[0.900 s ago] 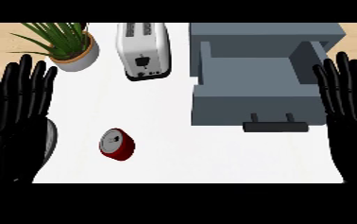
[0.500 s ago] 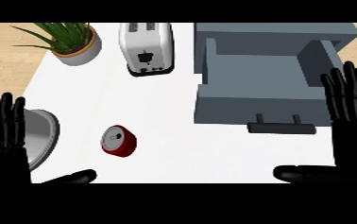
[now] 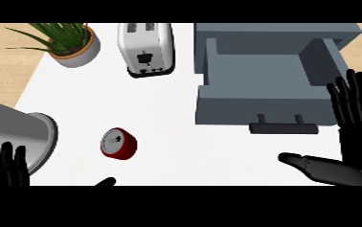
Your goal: Pick up the can, place it into the drawer and close the drawer
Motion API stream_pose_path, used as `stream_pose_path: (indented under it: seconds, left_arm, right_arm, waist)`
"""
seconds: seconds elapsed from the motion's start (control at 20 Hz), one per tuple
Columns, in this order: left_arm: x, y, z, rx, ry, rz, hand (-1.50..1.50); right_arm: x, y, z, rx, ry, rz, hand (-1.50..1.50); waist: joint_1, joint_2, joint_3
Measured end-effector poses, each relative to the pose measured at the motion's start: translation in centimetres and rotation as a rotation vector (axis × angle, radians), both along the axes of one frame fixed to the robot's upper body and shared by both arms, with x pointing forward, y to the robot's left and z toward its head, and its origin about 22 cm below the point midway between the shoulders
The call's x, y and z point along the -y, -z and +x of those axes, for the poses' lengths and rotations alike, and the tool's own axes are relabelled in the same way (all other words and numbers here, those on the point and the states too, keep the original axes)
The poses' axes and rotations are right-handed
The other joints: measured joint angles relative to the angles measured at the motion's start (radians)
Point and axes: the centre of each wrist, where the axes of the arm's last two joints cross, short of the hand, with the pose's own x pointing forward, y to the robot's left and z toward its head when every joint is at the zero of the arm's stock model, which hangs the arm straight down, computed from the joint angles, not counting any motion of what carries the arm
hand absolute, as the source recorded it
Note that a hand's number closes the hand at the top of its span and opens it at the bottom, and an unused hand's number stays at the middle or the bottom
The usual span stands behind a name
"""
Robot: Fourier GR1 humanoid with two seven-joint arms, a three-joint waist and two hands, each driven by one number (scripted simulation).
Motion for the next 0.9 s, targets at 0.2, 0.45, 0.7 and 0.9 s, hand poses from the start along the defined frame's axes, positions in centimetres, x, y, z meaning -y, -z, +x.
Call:
stream_pose_path:
  seconds: [0.2,0.45,0.7,0.9]
  left_arm:
    - [1.9,0.1,-0.4,-0.035,-0.002,-0.031,-1.5]
    - [2.5,0.4,0.1,-0.042,-0.016,-0.024,-1.5]
    - [3.7,2.1,1.4,-0.065,-0.017,-0.024,-1.5]
    - [4.1,4.0,2.1,-0.097,-0.027,-0.02,-1.5]
  right_arm:
    - [0.6,0.4,0.1,-0.013,0.004,-0.002,-1.5]
    - [0.3,1.2,-0.6,-0.012,0.007,0.003,-1.5]
    - [1.3,0.3,-0.8,-0.005,0.012,0.005,-1.5]
    - [1.7,-0.1,-1.8,0.002,0.018,0.001,-1.5]
  waist:
    - [-0.005,0.001,-0.001]
    - [-0.008,0.001,-0.001]
    - [-0.01,0.002,-0.002]
    - [-0.011,0.002,-0.002]
